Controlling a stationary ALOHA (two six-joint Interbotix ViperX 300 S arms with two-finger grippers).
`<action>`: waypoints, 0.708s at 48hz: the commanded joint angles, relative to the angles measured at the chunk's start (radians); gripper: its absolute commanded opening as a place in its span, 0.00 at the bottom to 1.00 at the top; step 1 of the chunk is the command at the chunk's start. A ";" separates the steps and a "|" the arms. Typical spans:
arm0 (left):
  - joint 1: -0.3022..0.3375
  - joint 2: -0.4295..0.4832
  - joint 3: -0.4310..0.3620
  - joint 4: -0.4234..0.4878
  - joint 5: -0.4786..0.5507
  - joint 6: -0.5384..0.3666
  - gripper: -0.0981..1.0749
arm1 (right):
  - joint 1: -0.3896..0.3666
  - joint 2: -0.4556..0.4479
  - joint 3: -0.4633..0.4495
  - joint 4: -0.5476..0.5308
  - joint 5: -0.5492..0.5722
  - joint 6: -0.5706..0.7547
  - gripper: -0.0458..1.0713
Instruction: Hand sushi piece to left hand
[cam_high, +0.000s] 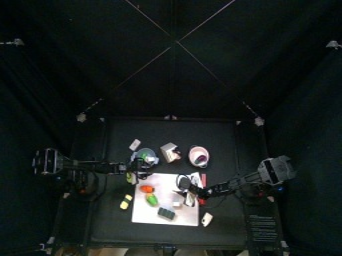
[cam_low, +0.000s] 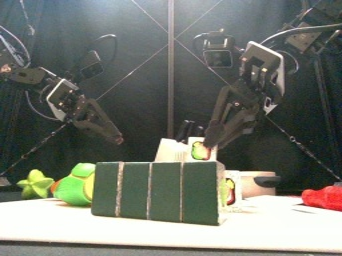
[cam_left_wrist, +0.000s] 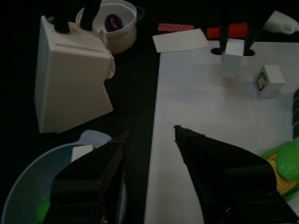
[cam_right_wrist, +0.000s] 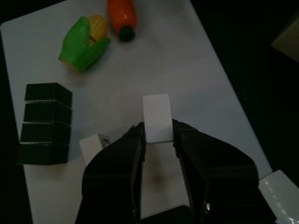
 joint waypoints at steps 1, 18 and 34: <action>-0.002 -0.003 -0.020 -0.002 -0.005 -0.002 0.79 | -0.020 -0.034 -0.011 -0.005 0.005 0.000 0.53; -0.072 0.035 -0.060 0.006 -0.005 0.003 0.79 | -0.060 -0.041 -0.038 -0.018 0.063 0.000 0.53; -0.129 0.155 -0.176 0.080 -0.015 0.003 0.79 | -0.055 -0.031 -0.071 -0.100 0.064 0.000 0.52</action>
